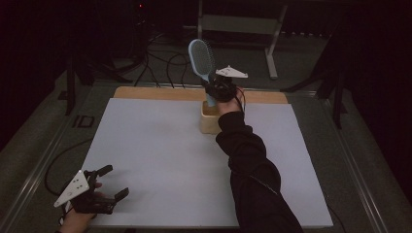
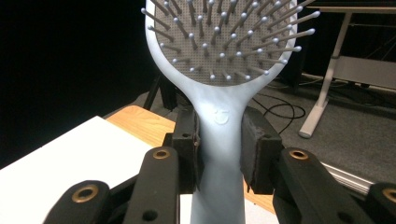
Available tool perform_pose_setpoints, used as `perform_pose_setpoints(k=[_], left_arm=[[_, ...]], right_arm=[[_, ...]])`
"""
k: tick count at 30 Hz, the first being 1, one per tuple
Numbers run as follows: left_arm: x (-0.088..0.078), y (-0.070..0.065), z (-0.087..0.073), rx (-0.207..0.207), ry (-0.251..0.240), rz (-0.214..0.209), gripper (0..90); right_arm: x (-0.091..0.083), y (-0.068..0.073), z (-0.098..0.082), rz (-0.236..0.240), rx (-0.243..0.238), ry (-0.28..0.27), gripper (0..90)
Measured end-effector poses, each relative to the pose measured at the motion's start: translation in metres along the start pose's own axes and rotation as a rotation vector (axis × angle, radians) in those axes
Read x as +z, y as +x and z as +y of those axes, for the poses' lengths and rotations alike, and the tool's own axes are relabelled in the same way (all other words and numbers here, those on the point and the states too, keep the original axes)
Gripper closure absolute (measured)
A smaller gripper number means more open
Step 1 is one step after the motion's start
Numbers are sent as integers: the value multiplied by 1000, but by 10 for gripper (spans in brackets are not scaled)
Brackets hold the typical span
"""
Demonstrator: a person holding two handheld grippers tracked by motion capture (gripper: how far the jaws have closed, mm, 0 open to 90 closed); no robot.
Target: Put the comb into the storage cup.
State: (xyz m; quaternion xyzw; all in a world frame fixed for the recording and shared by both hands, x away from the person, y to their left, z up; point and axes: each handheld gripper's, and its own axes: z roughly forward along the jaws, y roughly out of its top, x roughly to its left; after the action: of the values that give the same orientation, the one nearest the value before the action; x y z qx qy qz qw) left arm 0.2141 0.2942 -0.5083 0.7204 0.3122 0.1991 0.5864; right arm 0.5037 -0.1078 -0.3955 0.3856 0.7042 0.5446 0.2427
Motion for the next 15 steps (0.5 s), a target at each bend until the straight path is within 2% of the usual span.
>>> perform_pose_setpoints(k=[15], left_arm=[[0, 0, -1, -4, -2, -2, 0]], right_arm=[[-1, -6, -17, 8, 5, 3, 701]])
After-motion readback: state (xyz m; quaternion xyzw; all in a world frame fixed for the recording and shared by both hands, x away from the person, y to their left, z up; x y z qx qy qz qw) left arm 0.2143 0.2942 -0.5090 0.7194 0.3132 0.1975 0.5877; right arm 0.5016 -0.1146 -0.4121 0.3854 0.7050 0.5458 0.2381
